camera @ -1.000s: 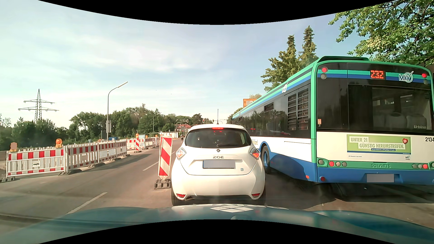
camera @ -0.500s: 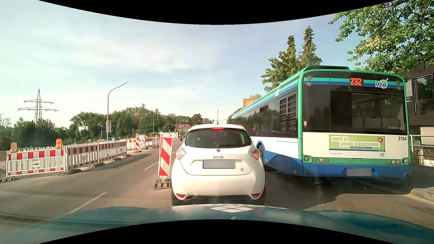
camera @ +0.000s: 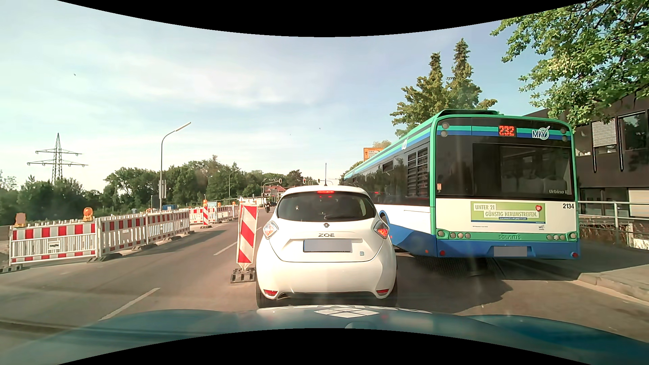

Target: Follow the waypoints while adhering to traffic rules and regulations

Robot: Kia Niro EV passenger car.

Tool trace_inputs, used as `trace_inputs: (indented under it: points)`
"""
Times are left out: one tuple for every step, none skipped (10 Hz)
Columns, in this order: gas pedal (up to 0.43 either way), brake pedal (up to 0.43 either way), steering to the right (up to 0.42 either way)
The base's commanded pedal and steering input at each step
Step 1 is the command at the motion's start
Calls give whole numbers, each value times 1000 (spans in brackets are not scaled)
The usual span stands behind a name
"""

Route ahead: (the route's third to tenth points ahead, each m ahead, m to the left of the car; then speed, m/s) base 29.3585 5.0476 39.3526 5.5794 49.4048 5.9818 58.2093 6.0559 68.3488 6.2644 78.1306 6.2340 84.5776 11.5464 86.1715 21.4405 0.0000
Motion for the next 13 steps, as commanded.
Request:
trace_inputs:
  points:
    - [0, 274, -14]
    - [0, 274, -15]
    - [0, 274, -15]
    - [0, 274, -14]
    - [0, 274, -15]
    - [0, 274, -14]
    - [0, 274, -15]
    - [0, 274, -14]
    - [0, 274, -15]
    - [0, 274, -14]
    - [0, 274, -14]
    - [0, 274, -14]
    - [0, 274, -14]
